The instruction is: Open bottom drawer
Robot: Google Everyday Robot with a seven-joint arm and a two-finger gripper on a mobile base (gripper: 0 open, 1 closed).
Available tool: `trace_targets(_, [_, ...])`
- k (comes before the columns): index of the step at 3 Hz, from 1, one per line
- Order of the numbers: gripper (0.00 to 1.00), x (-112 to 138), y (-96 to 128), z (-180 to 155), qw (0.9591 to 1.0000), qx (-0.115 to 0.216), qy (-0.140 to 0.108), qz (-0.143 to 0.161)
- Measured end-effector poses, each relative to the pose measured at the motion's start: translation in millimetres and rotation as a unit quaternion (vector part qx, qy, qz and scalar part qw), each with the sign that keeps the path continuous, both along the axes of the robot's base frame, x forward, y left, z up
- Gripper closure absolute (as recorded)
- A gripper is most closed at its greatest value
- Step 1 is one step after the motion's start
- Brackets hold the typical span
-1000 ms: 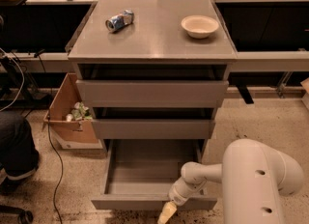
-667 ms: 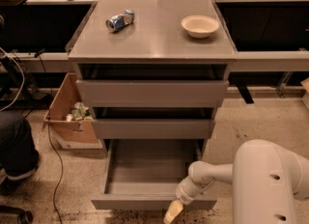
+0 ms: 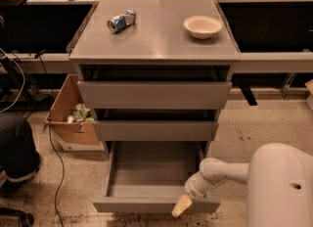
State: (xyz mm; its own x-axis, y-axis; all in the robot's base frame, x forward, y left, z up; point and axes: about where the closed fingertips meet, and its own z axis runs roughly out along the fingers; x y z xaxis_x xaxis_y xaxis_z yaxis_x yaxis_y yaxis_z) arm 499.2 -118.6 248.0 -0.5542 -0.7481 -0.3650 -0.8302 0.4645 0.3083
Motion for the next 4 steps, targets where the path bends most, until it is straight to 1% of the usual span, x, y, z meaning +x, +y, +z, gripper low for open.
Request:
trace_targets(1, [0.0,19,-18,7,0.9993,0.005,-0.027,-0.024])
trace_targets(2, [0.23,40,-27,-4,0.9974,0.021,-0.049,-0.048])
trace_targets(3, [0.47,50,-26,-19,0.9956,0.037,-0.057,-0.064])
trace_targets(4, [0.69,58,-16,-41,0.993,0.061,-0.059,-0.082])
